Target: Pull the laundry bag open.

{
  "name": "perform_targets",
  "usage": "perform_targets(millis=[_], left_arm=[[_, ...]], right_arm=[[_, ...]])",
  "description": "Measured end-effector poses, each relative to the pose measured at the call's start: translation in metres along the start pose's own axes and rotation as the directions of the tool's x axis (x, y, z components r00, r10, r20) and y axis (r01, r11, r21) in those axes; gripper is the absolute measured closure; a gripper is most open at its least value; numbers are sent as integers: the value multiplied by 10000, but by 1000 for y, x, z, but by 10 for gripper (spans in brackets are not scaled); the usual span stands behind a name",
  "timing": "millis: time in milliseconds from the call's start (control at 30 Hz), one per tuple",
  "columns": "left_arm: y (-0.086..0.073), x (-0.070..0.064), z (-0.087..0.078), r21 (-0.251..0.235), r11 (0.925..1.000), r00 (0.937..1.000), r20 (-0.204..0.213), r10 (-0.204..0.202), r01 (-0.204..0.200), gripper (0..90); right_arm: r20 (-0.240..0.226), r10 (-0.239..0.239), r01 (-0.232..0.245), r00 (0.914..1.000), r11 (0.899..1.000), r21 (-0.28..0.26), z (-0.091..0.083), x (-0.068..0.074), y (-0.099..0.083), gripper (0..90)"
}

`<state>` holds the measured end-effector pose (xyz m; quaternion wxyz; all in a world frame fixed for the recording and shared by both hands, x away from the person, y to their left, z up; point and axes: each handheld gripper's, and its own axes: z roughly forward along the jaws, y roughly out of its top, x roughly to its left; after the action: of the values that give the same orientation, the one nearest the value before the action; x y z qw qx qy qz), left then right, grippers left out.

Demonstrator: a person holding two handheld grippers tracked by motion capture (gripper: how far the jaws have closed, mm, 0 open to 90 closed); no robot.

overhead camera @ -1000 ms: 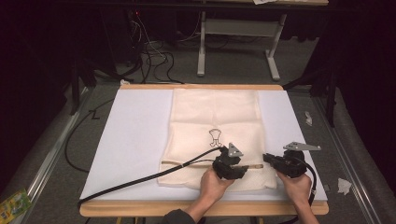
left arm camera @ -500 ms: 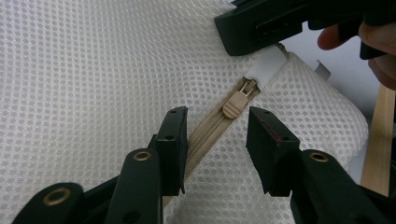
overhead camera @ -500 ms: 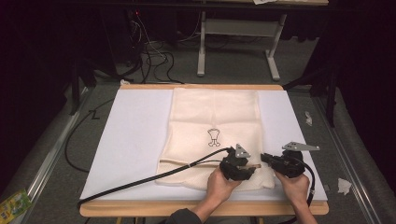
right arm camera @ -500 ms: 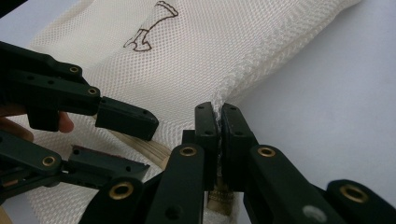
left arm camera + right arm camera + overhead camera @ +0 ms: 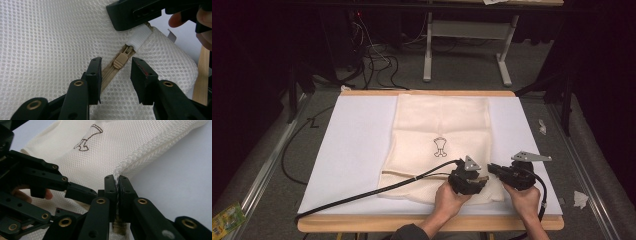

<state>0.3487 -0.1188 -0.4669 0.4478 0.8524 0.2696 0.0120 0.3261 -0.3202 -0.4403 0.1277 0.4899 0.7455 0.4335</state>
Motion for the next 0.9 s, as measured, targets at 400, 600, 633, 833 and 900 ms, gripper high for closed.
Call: perform_targets(millis=[400, 600, 633, 833, 900], left_arm=[[-1, -2, 0, -234, 9997, 9996, 278, 1, 5, 714], [0, -4, -3, -401, 9992, 9983, 589, 17, 7, 739], [0, -5, -4, -500, 9987, 9983, 577, 50, -21, 741], [-2, -4, 0, -264, 9995, 9987, 491, -132, 145, 759], [-3, -2, 2, -200, 9995, 9987, 459, -231, 240, 777]], right_arm=[[-262, 6, -12, 9997, 9998, -223, 2, 4, 1, 882], [-260, 49, -54, 9997, 9998, -208, 1, 0, -1, 882], [-263, 100, -106, 9996, 9997, -234, 2, 0, -2, 882], [-301, 56, -62, 9995, 9997, -217, 3, 1, -2, 882], [-316, 53, -60, 9995, 9997, -217, 3, 1, -2, 882]])
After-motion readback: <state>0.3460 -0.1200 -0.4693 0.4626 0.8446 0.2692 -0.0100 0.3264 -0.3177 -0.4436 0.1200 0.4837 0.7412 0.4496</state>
